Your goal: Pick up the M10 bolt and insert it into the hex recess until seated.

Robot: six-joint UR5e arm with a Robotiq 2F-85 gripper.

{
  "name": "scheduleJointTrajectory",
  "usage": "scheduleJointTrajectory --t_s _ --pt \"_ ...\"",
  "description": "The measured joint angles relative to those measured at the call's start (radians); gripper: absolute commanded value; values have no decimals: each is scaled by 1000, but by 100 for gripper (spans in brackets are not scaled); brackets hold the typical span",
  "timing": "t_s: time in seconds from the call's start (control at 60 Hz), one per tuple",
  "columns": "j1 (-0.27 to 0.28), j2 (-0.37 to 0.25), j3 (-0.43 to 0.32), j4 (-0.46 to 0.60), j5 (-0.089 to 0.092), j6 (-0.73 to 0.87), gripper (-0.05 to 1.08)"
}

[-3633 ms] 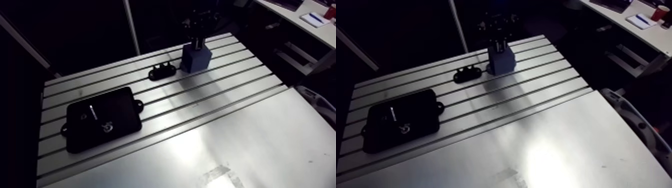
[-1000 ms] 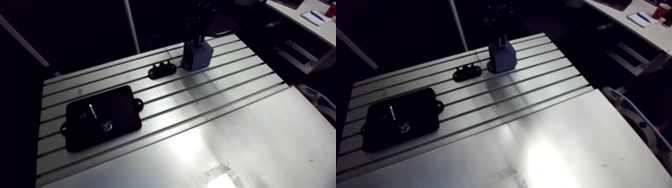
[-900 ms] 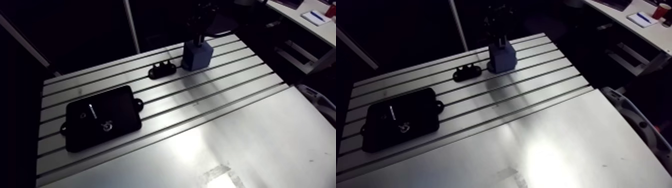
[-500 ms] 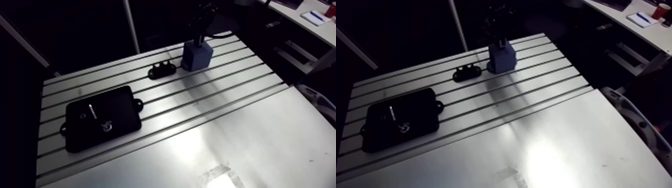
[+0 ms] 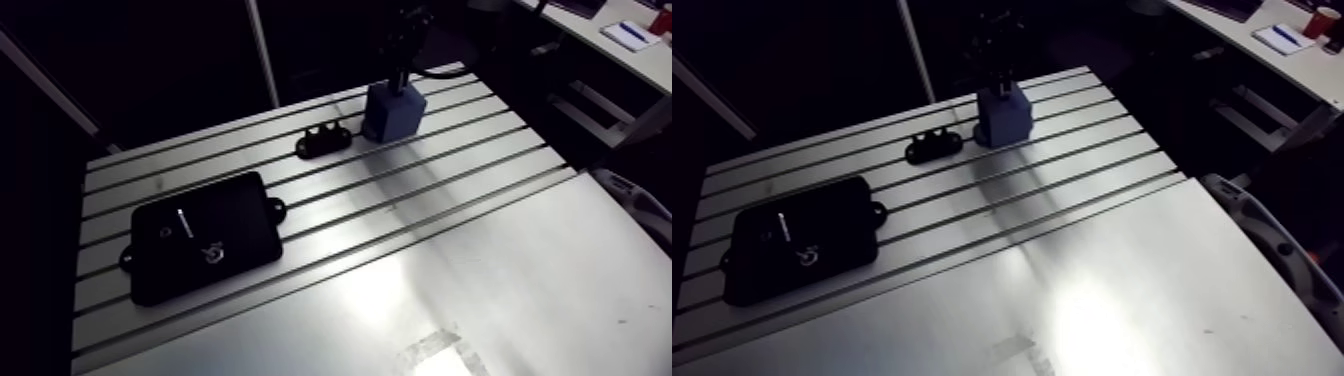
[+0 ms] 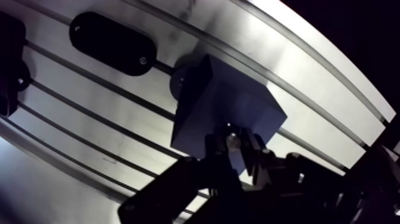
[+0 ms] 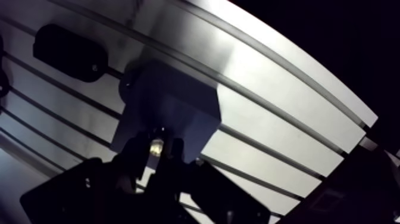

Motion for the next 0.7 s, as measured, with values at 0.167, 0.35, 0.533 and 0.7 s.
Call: scheduleJointTrajectory --t_s 0.167,0.35,0.533,0.7 --pt "0 0 0 3 0 -13 72" --pt "0 -1 1 5 -1 -24 56" --pt "0 -1 3 6 -3 -32 36" --pt "1 -1 4 5 -6 -39 36"
